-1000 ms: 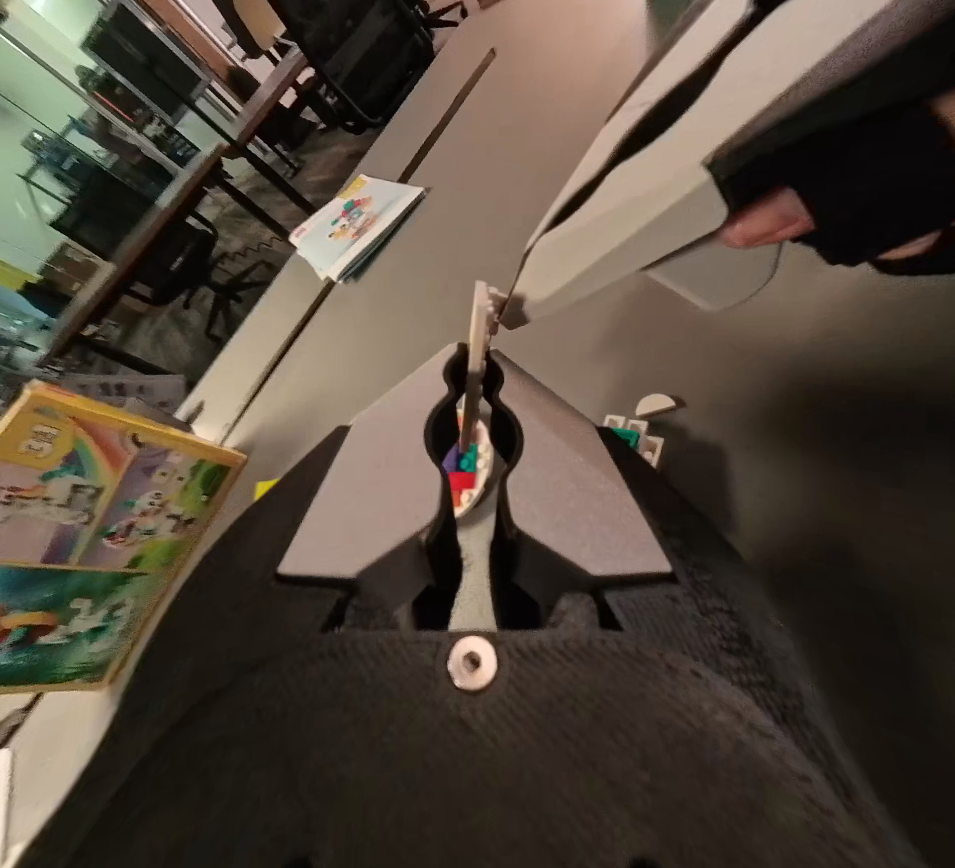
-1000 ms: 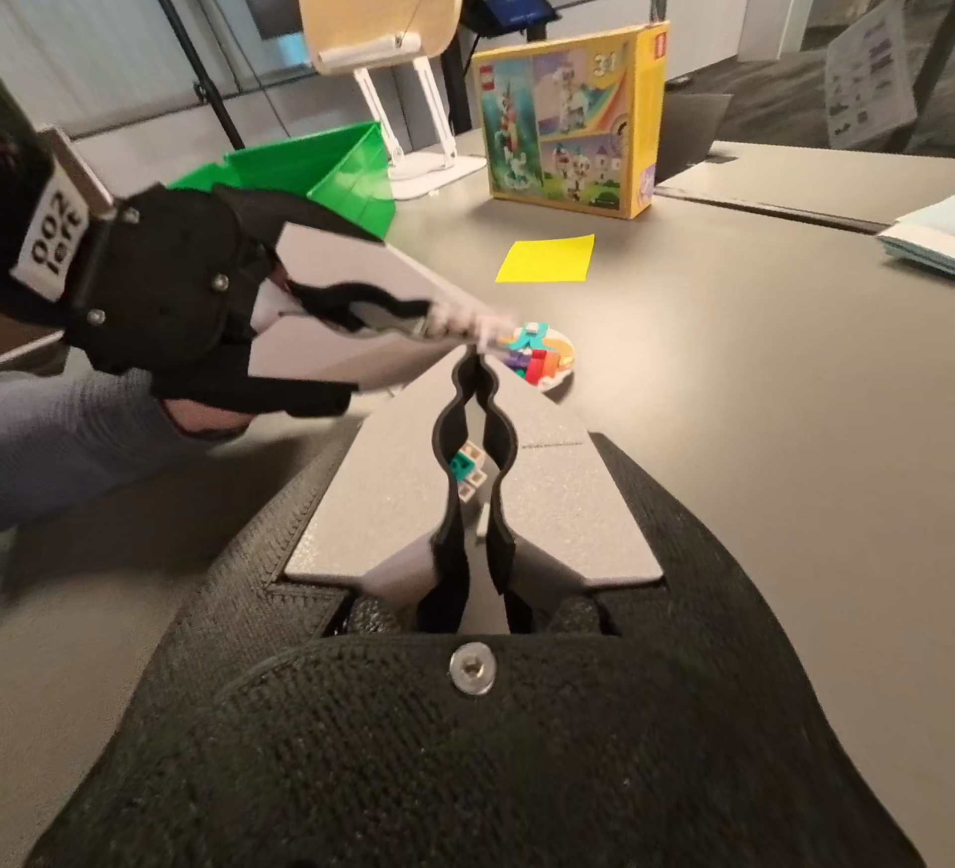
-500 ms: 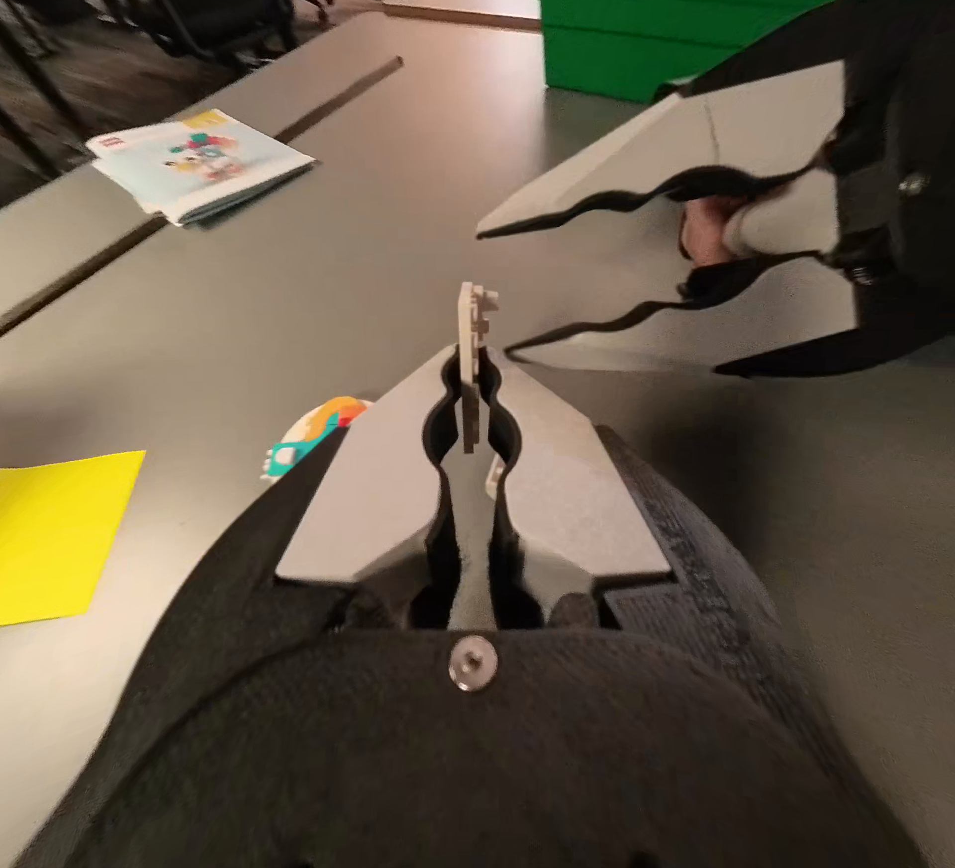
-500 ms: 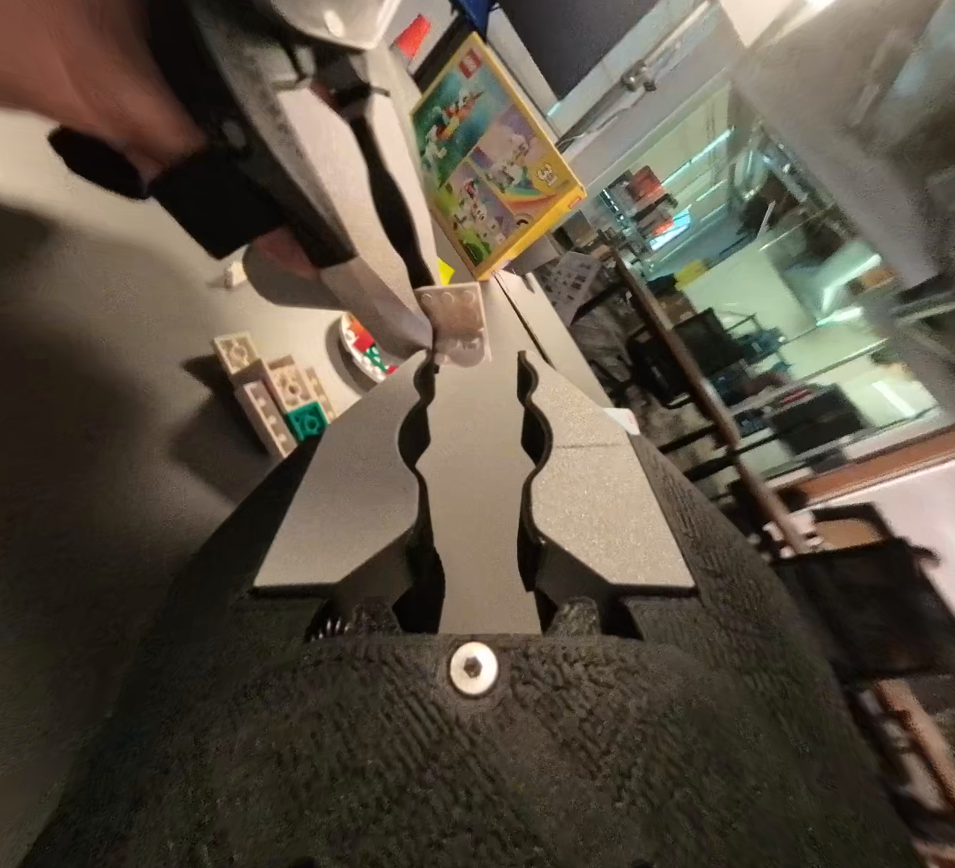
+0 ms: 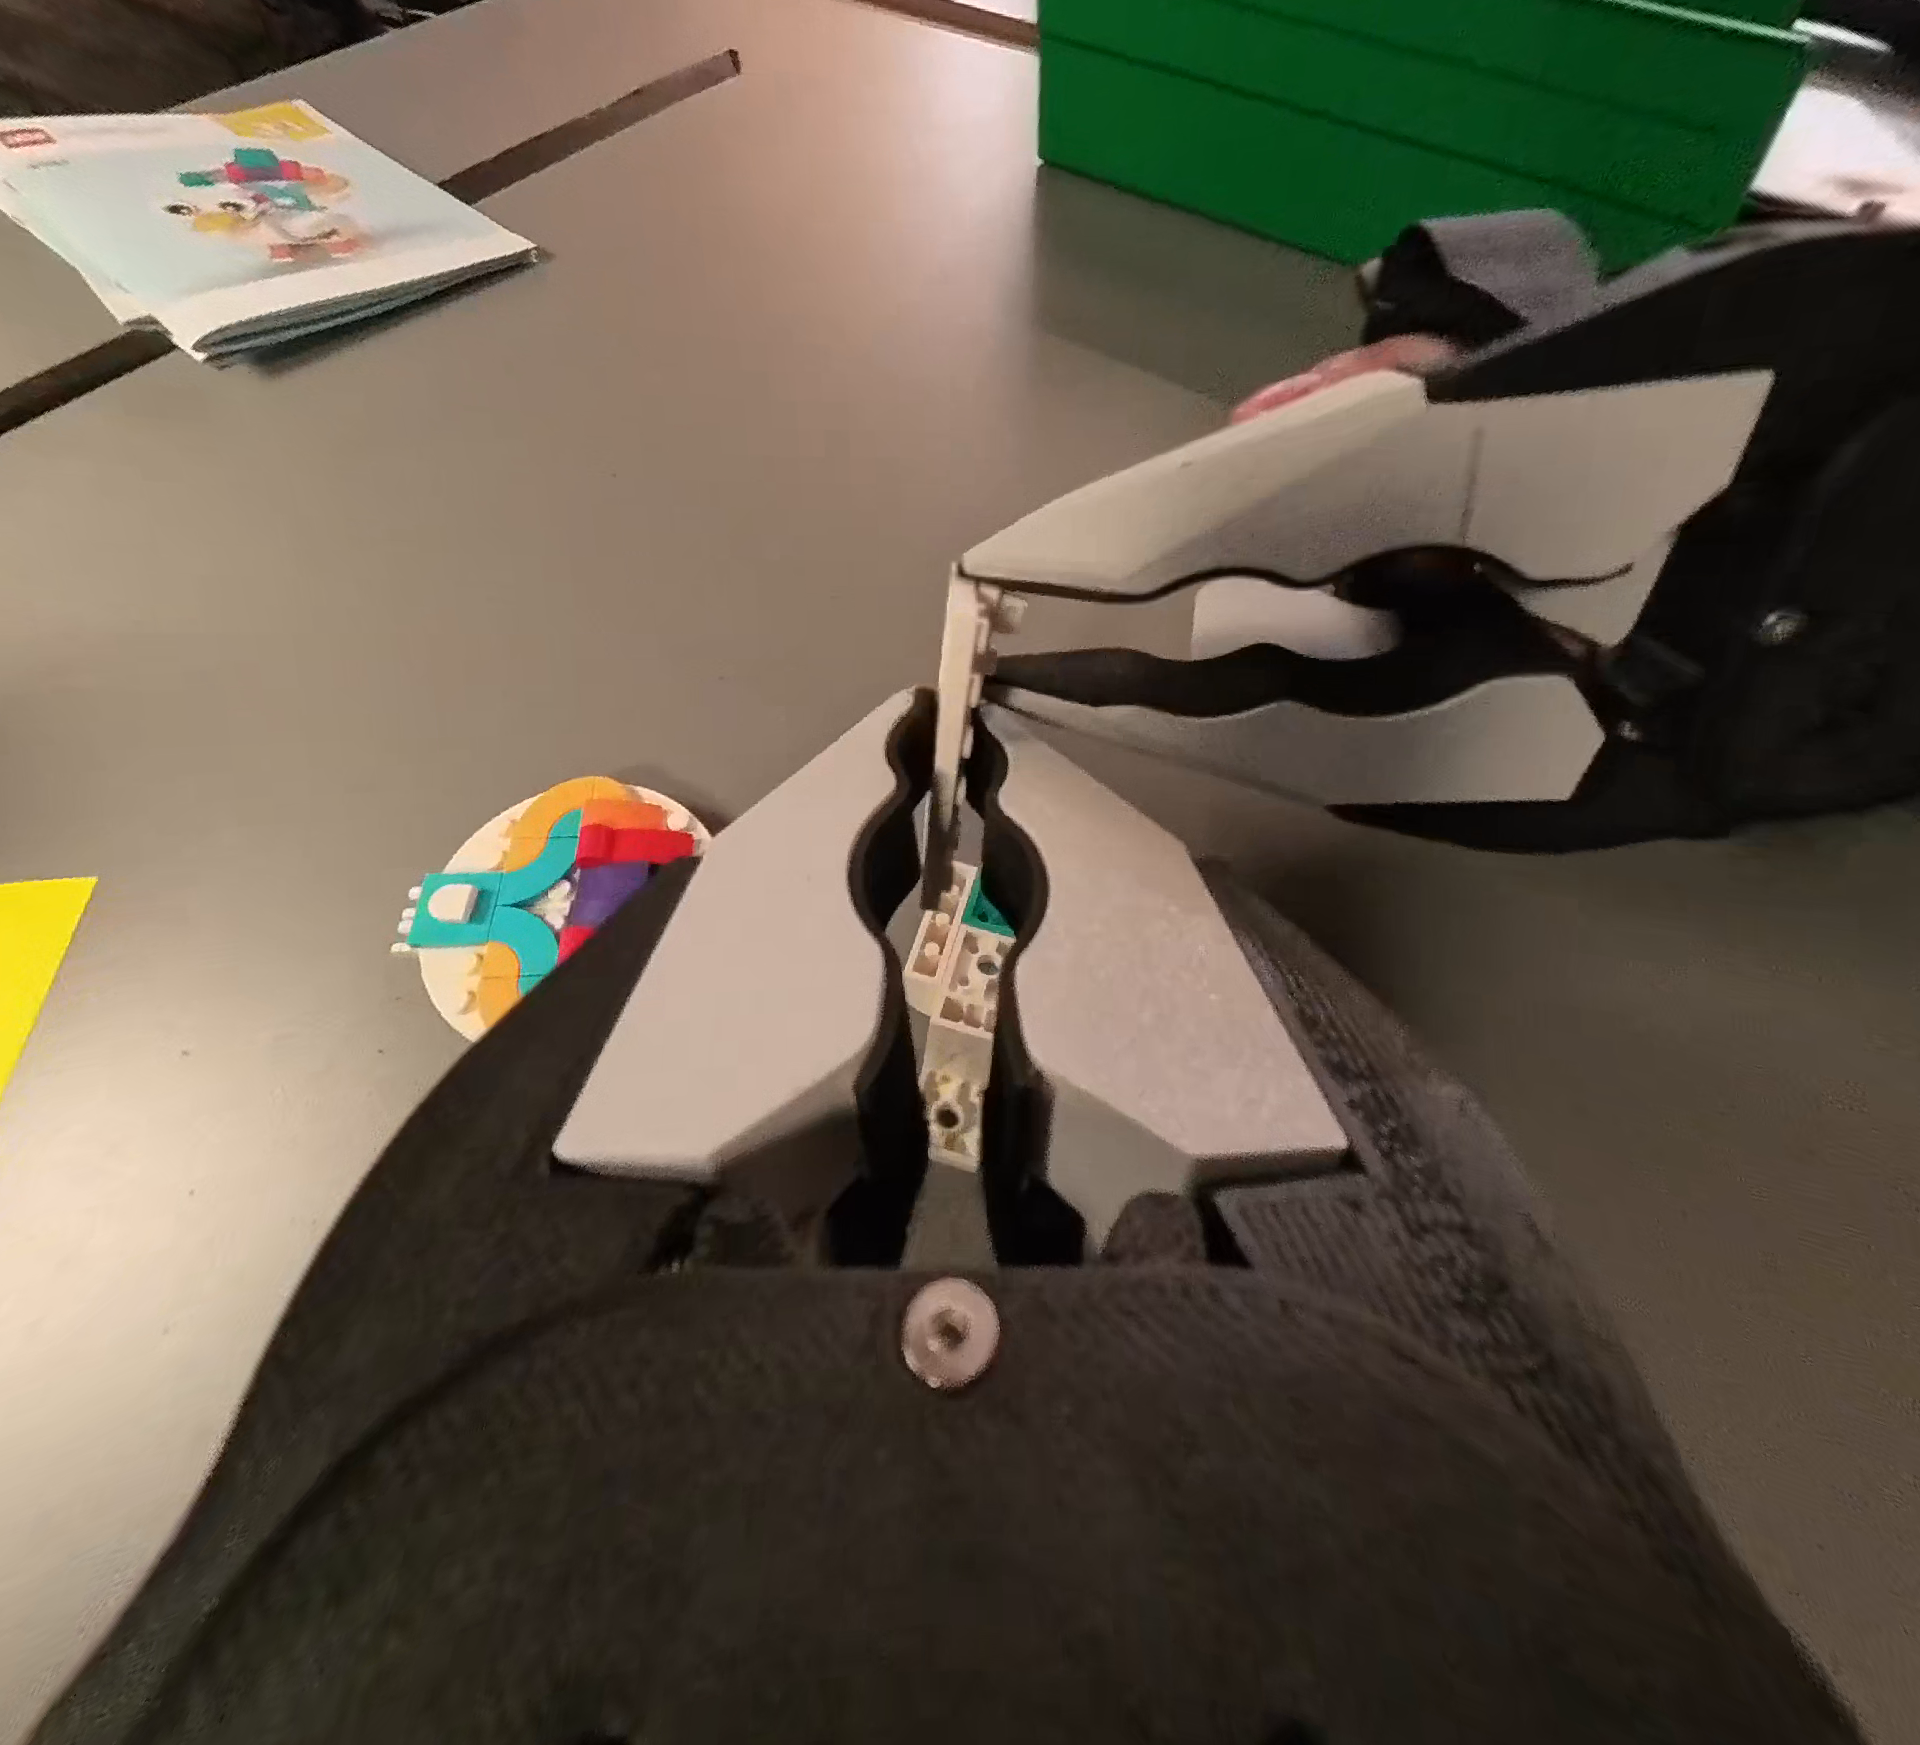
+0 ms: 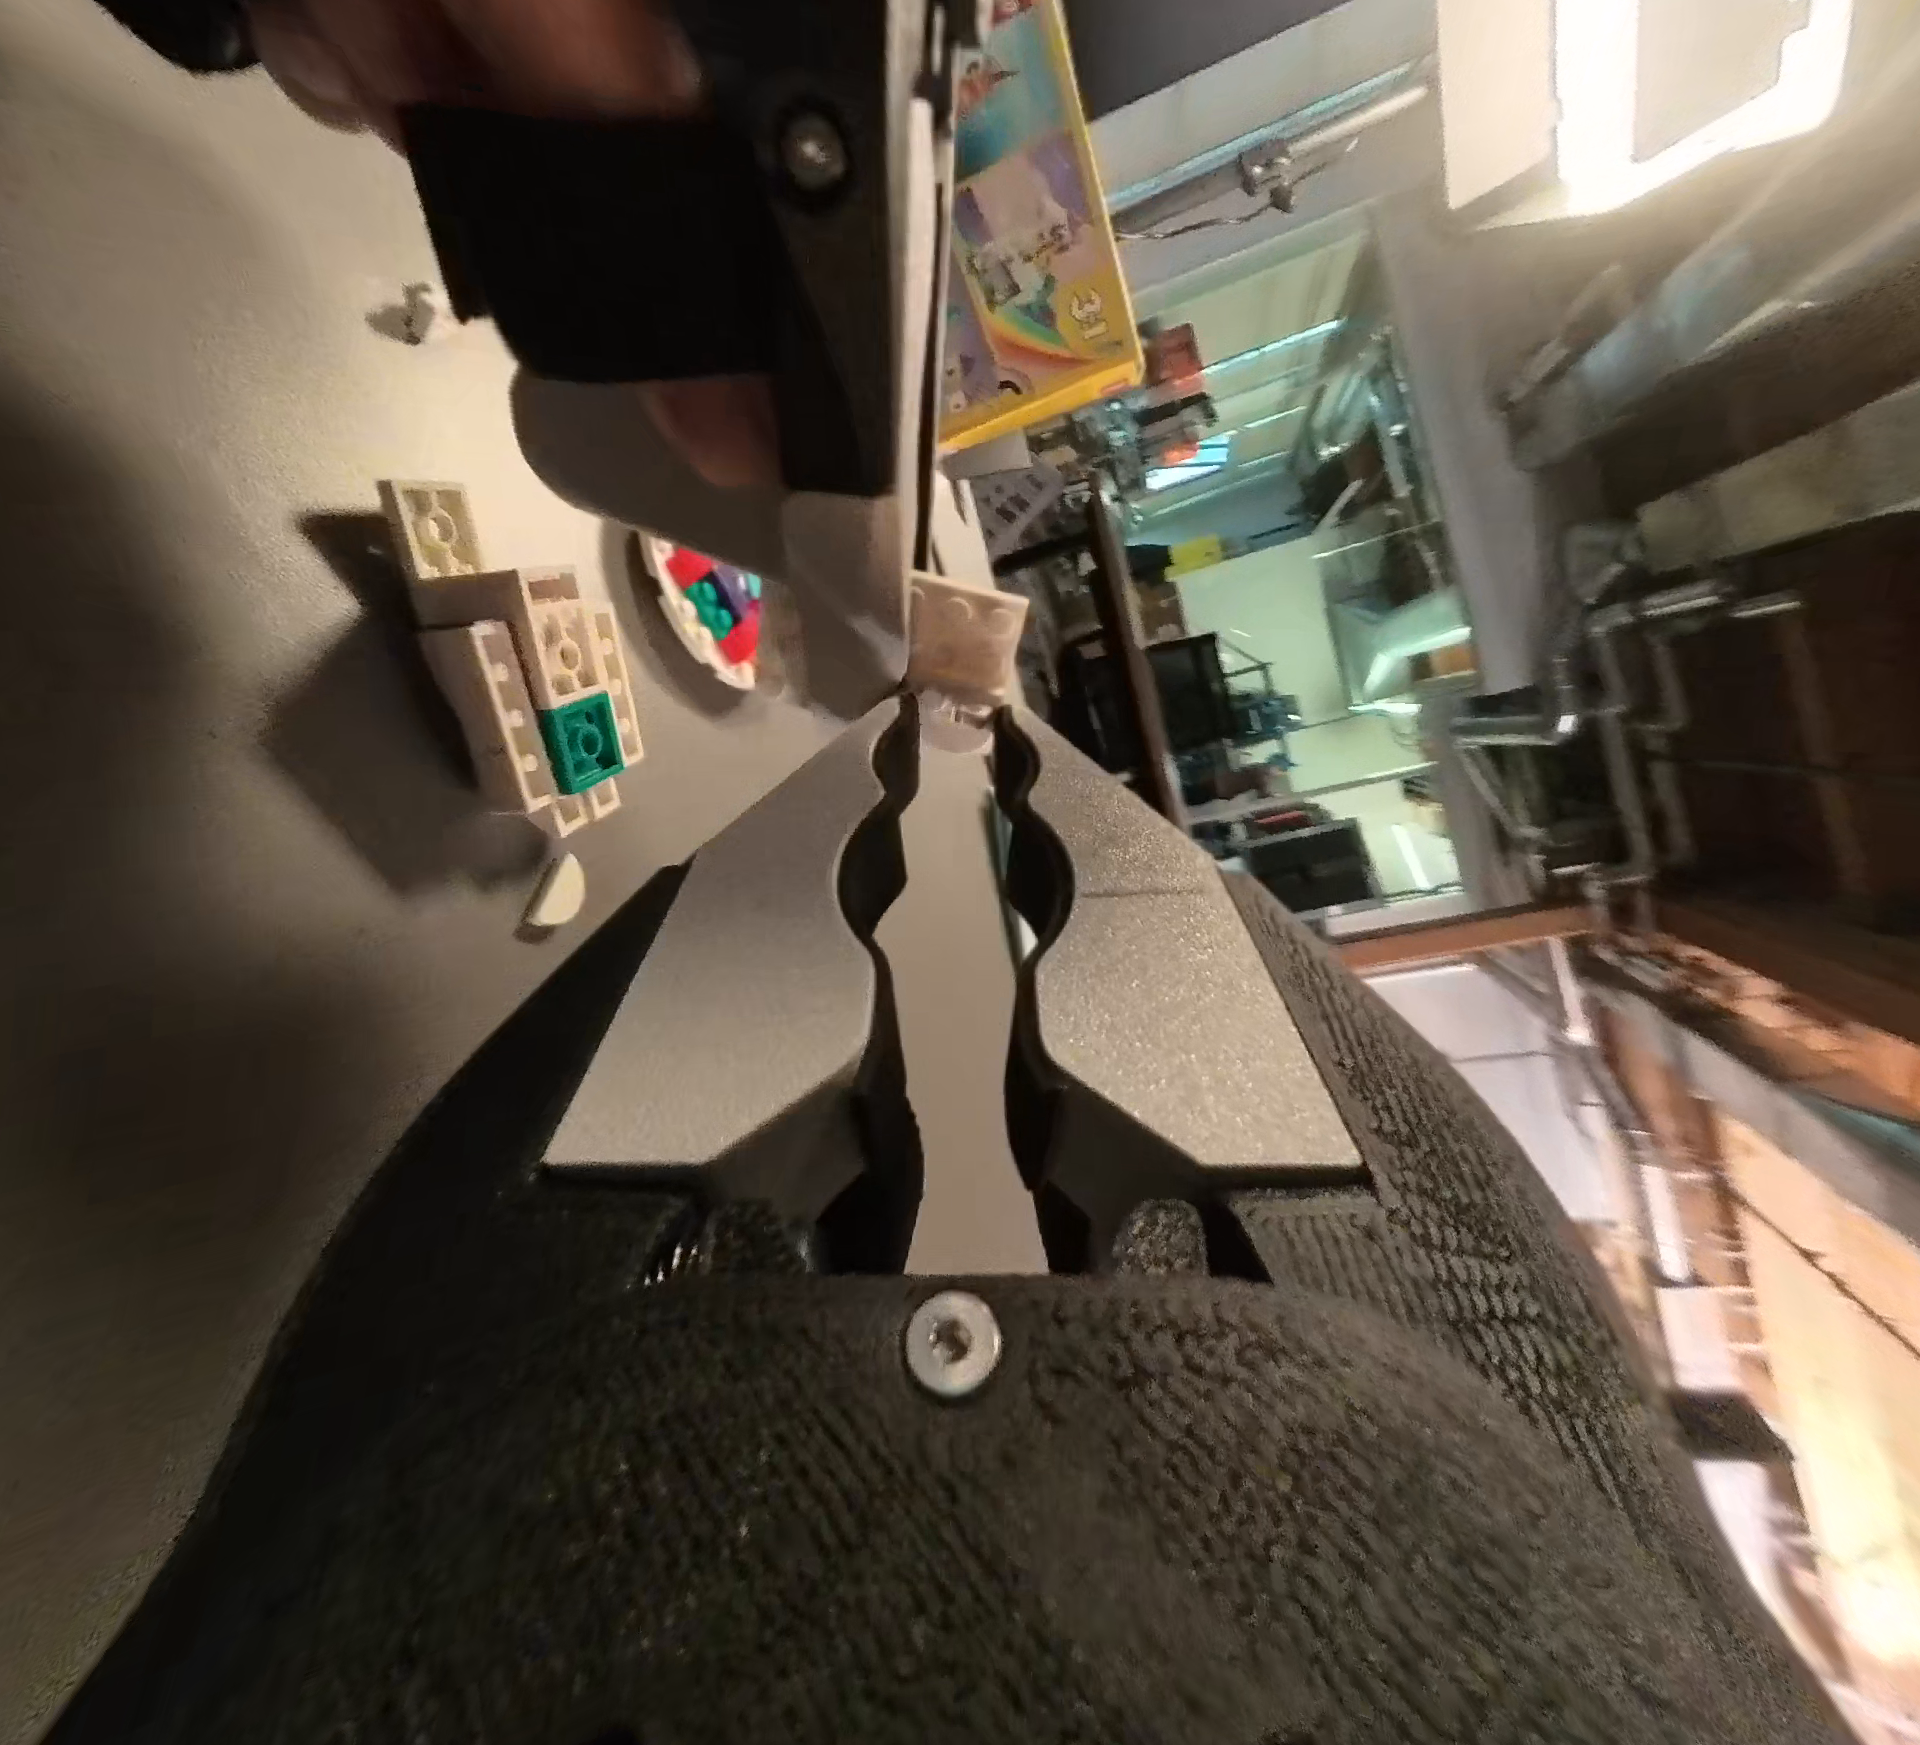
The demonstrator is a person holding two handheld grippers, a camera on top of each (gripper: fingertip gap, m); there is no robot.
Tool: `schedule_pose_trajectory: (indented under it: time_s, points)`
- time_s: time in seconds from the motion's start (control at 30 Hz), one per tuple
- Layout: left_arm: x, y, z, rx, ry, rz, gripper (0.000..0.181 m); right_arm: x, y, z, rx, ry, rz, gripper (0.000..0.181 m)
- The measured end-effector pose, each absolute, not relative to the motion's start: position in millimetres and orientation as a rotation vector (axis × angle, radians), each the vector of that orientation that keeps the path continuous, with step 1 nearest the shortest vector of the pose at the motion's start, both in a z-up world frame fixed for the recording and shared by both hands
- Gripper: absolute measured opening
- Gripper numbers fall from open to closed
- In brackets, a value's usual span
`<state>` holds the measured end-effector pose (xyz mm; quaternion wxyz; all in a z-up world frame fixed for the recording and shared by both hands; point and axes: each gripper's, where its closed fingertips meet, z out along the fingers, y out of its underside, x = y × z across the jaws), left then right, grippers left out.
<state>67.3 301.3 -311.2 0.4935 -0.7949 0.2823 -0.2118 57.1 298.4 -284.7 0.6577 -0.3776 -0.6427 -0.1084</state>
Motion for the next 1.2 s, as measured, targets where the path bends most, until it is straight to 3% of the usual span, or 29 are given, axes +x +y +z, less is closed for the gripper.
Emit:
schedule_pose_trajectory:
  time_s: [0.2,0.63,0.93,1.2]
  points:
    - [67,301,-312,-1.953,0.579,-0.678,0.002,53,291,-282,-0.771,-1.436,-0.289,0.000]
    - [37,316,-314,-1.927,0.615,-0.320,0.003,78,318,-287,-1.004,-1.354,0.071,0.000]
    - [15,278,-209,-1.636,0.470,-0.493,0.003,88,338,-286,-1.081,-1.234,0.172,0.000]
    - [-87,215,-157,-1.705,0.119,-0.720,0.003,90,341,-287,-1.137,-1.204,0.255,0.000]
